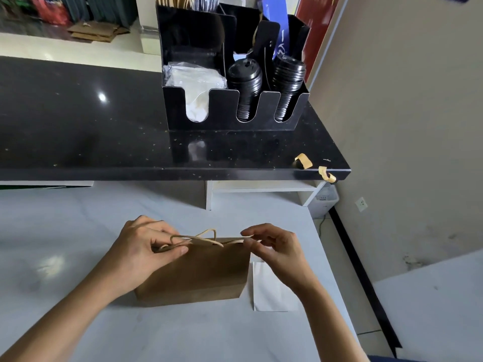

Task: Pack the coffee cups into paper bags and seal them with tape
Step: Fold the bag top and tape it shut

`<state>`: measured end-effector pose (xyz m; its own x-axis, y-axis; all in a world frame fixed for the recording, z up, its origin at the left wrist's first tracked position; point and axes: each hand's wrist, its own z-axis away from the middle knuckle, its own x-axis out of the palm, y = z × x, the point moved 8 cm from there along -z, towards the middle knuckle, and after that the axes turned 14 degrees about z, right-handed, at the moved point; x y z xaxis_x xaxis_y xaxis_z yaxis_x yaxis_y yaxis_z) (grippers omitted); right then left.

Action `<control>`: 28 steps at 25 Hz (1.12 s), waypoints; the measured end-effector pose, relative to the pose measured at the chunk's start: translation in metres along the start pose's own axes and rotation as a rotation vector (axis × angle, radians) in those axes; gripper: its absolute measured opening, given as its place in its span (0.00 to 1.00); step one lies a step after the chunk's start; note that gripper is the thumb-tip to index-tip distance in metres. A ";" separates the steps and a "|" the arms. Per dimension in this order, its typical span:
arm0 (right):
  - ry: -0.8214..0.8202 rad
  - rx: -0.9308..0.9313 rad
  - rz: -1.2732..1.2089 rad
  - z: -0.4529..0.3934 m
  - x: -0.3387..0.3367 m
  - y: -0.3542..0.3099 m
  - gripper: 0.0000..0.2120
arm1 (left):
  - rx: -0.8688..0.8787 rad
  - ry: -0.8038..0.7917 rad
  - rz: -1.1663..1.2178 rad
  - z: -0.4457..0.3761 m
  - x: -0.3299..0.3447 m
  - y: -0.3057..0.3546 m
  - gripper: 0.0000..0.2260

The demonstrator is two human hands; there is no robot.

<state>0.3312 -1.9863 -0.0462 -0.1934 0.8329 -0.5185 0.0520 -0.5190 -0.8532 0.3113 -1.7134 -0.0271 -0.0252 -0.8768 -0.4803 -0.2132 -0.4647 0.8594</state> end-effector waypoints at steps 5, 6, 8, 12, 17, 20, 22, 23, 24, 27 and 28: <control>0.413 -0.052 0.240 -0.035 -0.082 -0.025 0.03 | -0.014 -0.028 0.002 0.003 0.001 0.002 0.04; 0.504 -0.052 0.316 -0.042 -0.101 -0.034 0.04 | -0.012 -0.035 0.002 0.003 0.002 0.001 0.05; 0.612 -0.036 0.461 -0.059 -0.133 -0.047 0.03 | -0.010 -0.033 0.012 0.003 0.001 -0.001 0.11; 0.639 0.017 0.808 -0.101 -0.159 -0.047 0.09 | -0.020 -0.036 0.003 0.003 0.001 -0.002 0.14; 0.557 0.072 1.125 -0.124 -0.140 -0.040 0.12 | 0.001 -0.051 -0.015 0.003 0.001 0.001 0.13; 0.572 0.054 1.182 -0.128 -0.134 -0.037 0.07 | 0.012 -0.048 -0.021 0.003 0.000 0.004 0.14; 0.604 0.045 1.185 -0.130 -0.135 -0.036 0.05 | 0.028 -0.046 -0.039 0.002 0.000 0.006 0.14; 0.621 0.045 1.179 -0.131 -0.137 -0.035 0.06 | 0.042 -0.048 -0.061 0.002 0.001 0.007 0.14; 0.640 0.044 1.166 -0.131 -0.139 -0.034 0.07 | 0.053 -0.054 -0.091 0.001 0.001 0.007 0.14; 0.691 0.029 1.120 -0.128 -0.144 -0.032 0.07 | 0.081 -0.078 -0.178 -0.002 0.002 0.010 0.13; 0.705 0.017 1.102 -0.127 -0.145 -0.031 0.07 | 0.091 -0.082 -0.198 -0.003 0.003 0.012 0.13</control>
<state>0.4818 -2.0667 0.0488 0.4945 -0.1099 -0.8622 -0.1602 -0.9865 0.0339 0.3116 -1.7214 -0.0178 -0.0522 -0.7548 -0.6538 -0.3085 -0.6105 0.7294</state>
